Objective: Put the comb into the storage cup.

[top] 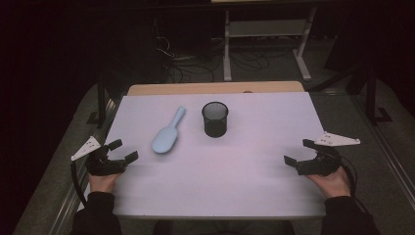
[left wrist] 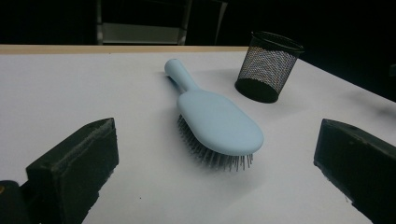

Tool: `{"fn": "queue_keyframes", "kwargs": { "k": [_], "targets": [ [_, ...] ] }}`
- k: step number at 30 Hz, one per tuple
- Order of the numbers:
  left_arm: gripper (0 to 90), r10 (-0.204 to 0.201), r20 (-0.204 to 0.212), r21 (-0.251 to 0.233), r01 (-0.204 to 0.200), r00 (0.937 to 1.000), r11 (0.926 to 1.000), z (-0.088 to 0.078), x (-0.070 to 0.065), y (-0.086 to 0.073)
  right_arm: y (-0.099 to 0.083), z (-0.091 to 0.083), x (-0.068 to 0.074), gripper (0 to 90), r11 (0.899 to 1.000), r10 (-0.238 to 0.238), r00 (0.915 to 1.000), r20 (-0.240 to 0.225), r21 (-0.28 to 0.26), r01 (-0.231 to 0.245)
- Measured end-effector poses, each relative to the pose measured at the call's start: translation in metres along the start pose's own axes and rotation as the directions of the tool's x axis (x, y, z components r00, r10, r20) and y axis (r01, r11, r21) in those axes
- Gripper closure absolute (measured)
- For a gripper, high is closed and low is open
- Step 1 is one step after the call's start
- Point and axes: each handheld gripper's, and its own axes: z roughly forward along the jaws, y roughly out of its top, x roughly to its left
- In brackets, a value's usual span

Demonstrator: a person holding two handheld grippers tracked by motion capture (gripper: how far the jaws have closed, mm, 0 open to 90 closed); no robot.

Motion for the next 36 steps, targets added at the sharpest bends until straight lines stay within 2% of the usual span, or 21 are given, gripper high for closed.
{"fn": "queue_keyframes", "kwargs": {
  "k": [12, 24, 34, 36],
  "targets": [
    [0.0, 0.001, 0.001, 0.004, -0.001, 1.0000, 1.0000, -0.0004, -0.0011, 0.0006, -0.0002, -0.0036, 0.0009, 0.0, 1.000, 0.000, 0.9999, 0.011, -0.012, 0.000],
    [0.0, 0.013, -0.001, 0.011, -0.013, 0.9999, 0.9998, 0.0001, -0.0042, 0.0006, -0.0004, -0.0037, 0.0033, 0.0, 1.000, -0.004, 1.0000, 0.003, -0.009, 0.004],
    [0.0, 0.012, 0.003, 0.023, -0.013, 0.9999, 0.9997, 0.0029, -0.0016, 0.0010, -0.0005, -0.0031, 0.0053, 0.0, 1.000, -0.013, 0.9999, -0.001, -0.003, 0.013],
    [0.0, 0.002, 0.003, 0.024, -0.002, 1.0000, 0.9997, 0.0047, -0.0005, 0.0012, -0.0006, -0.0025, 0.0057, 0.0, 1.000, -0.015, 0.9999, -0.002, 0.002, 0.015]
  ]
}}
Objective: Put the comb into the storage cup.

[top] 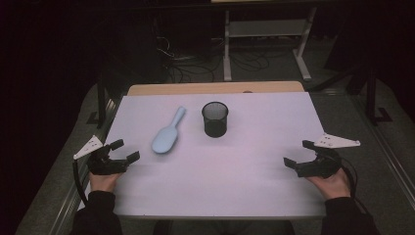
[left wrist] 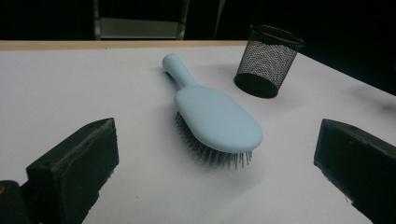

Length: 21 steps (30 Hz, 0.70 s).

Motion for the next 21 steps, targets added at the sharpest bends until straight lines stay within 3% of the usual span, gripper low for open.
{"fn": "queue_keyframes", "kwargs": {
  "k": [21],
  "targets": [
    [0.8, 0.055, 0.007, 0.043, -0.055, 0.9985, 0.9976, 0.010, -0.004, 0.035, -0.002, 0.000, 0.000, 0.0, 1.000, 0.003, 0.9999, 0.010, 0.009, -0.003]
  ]
}}
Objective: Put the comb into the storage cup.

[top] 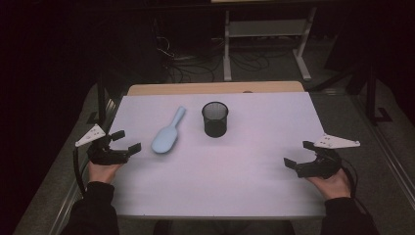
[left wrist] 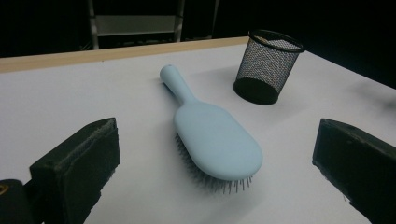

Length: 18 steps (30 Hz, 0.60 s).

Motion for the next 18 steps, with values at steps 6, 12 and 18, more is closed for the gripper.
{"fn": "queue_keyframes", "kwargs": {
  "k": [6, 12, 18],
  "targets": [
    [0.7, 0.023, 0.003, 0.020, -0.023, 0.9997, 0.9995, 0.003, -0.003, 0.009, 0.000, 0.000, 0.000, 0.0, 1.000, 0.005, 1.0000, -0.002, -0.001, -0.005],
    [0.8, 0.041, 0.000, 0.040, -0.041, 0.9992, 0.9983, 0.007, -0.005, 0.017, 0.000, 0.000, 0.000, 0.0, 1.000, 0.003, 1.0000, -0.005, -0.001, -0.003],
    [0.7, 0.063, 0.000, 0.049, -0.063, 0.9980, 0.9968, 0.011, -0.006, 0.028, -0.001, 0.000, 0.001, 0.0, 1.000, 0.001, 1.0000, -0.006, 0.004, -0.001]
  ]
}}
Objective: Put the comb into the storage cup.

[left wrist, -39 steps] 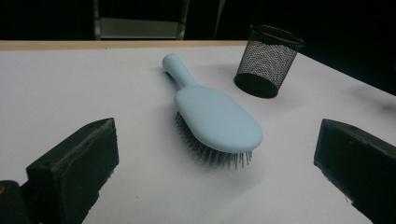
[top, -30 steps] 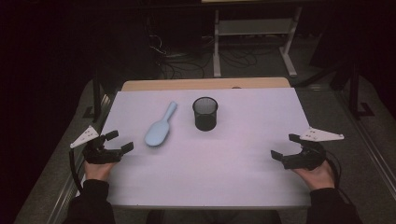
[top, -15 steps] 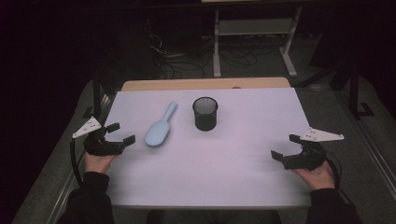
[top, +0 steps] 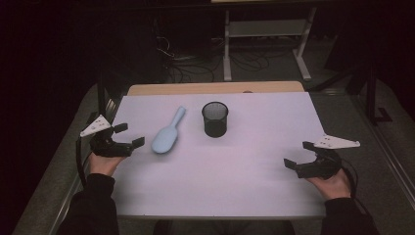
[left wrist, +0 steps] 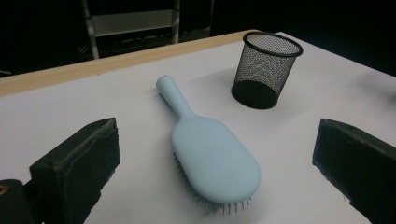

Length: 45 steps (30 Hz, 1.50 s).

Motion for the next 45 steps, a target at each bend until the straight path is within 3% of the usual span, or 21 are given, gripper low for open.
{"fn": "queue_keyframes", "kwargs": {
  "k": [9, 25, 45],
  "targets": [
    [0.8, 0.034, 0.007, 0.023, -0.034, 0.9994, 0.9992, 0.007, -0.001, 0.015, -0.001, 0.000, 0.000, 0.0, 1.000, 0.004, 1.0000, -0.003, 0.002, -0.004],
    [0.8, 0.035, 0.012, 0.064, -0.036, 0.9993, 0.9973, 0.023, 0.005, 0.025, -0.001, 0.001, 0.000, 0.0, 1.000, 0.005, 0.9999, -0.012, 0.007, -0.004],
    [0.8, 0.067, 0.079, 0.071, -0.072, 0.9946, 0.9948, 0.048, 0.007, 0.052, -0.001, 0.000, 0.001, 0.0, 1.000, 0.005, 0.9998, -0.019, -0.001, -0.005]
  ]
}}
